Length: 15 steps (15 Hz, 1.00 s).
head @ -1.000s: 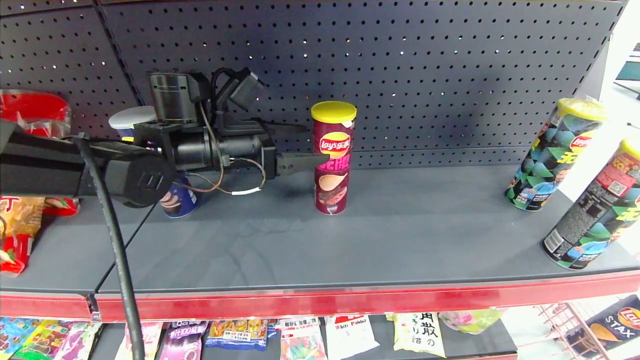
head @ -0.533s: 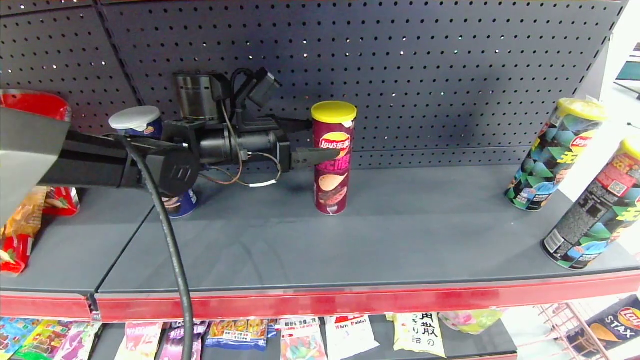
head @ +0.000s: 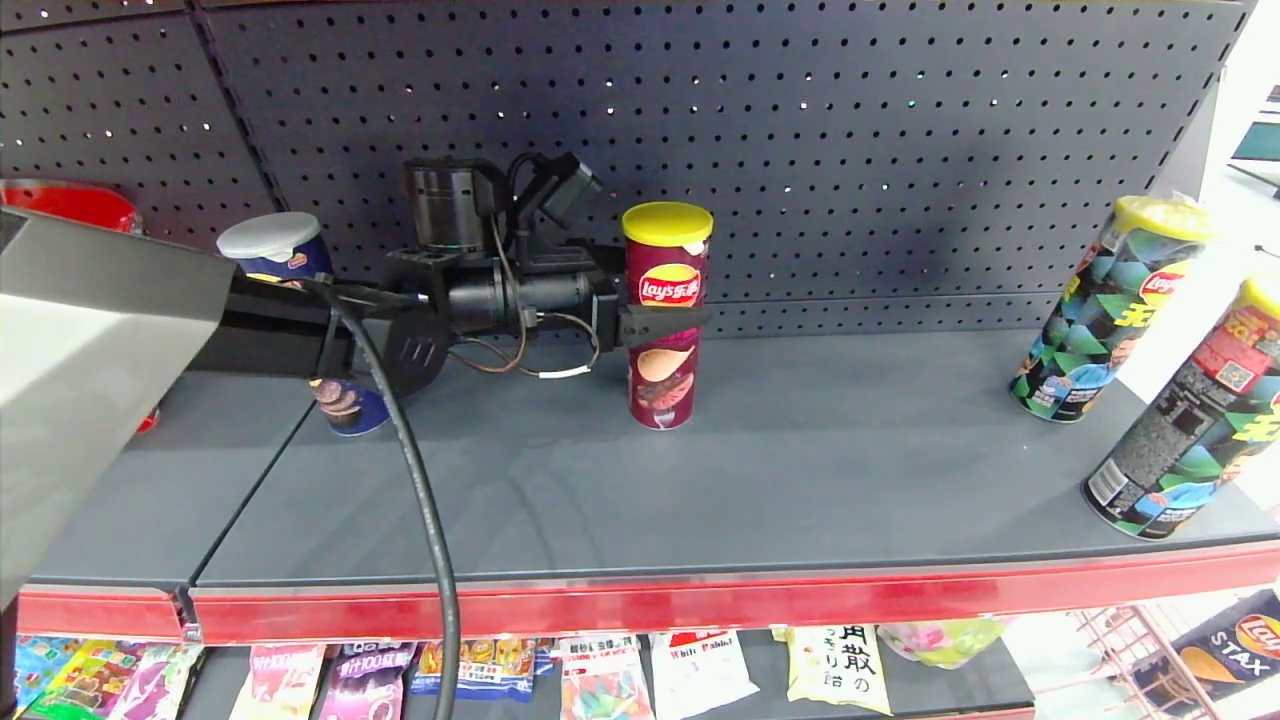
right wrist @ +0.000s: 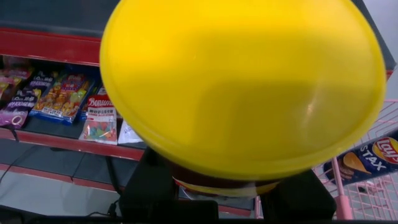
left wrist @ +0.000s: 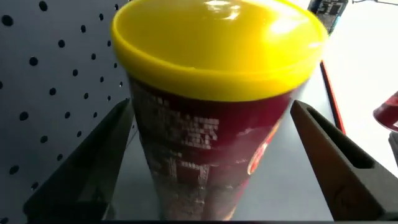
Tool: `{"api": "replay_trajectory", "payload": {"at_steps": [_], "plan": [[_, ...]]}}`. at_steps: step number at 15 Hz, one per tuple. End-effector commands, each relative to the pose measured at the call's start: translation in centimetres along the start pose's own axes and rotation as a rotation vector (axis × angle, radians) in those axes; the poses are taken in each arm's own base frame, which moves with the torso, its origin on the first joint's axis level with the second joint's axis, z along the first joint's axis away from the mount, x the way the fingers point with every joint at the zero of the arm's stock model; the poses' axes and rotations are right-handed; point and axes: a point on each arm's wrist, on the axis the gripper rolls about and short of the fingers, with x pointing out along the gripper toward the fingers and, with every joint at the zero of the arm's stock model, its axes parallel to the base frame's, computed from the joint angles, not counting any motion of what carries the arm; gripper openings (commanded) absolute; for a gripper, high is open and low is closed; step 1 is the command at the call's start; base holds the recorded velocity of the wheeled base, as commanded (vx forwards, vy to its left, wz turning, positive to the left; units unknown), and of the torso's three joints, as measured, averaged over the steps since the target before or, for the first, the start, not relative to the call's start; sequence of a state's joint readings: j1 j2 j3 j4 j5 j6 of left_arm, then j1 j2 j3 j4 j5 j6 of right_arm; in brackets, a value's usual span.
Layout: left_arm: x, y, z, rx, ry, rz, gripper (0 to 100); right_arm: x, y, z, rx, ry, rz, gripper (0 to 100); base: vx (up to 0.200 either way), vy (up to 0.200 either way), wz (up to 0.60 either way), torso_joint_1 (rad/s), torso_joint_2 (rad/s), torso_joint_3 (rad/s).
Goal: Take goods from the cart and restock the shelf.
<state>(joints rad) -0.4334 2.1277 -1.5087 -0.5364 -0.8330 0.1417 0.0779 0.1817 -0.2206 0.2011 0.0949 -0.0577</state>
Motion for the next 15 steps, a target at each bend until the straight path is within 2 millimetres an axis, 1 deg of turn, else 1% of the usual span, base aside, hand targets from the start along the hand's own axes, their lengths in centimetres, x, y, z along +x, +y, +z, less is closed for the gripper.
{"api": "replay_trajectory", "payload": {"at_steps": [1,2,6,10,11,12,14,15], "plan": [[0.2,0.2,-0.2,-0.001,0.000,-0.001,100,0.0,0.0,0.0,0.001,0.000,0.001,0,0.000,0.000,0.00,0.000,0.00,0.000],[0.3,0.1,-0.1,-0.001,-0.001,-0.002,0,0.0,0.0,0.0,0.001,0.000,0.001,0,0.000,0.000,0.00,0.000,0.00,0.000],[0.5,-0.2,-0.1,-0.004,-0.003,-0.022,0,0.0,0.0,0.0,0.001,0.003,0.001,0,0.000,0.000,0.00,0.000,0.00,0.000],[0.4,-0.4,0.2,0.002,-0.009,-0.033,0,0.0,0.0,0.0,0.001,0.000,0.001,0,0.000,0.000,0.00,0.000,0.00,0.000],[-0.4,-1.1,1.0,0.002,-0.013,-0.050,0,0.0,0.0,0.0,0.001,0.000,0.001,0,0.000,0.000,0.00,0.000,0.00,0.000],[-0.9,-1.7,1.3,-0.003,-0.010,-0.050,0,0.0,0.0,0.0,0.001,0.000,0.001,0,0.000,0.000,0.00,0.000,0.00,0.000],[-2.7,-4.4,1.9,-0.036,0.010,-0.068,0,0.0,0.0,0.1,0.001,0.000,0.002,0,0.000,0.000,0.00,0.000,0.00,0.000],[-3.2,-6.0,2.1,-0.056,0.020,-0.088,0,0.0,0.0,0.1,0.001,0.000,0.004,0,0.000,0.000,0.00,0.000,0.00,0.000]]}}
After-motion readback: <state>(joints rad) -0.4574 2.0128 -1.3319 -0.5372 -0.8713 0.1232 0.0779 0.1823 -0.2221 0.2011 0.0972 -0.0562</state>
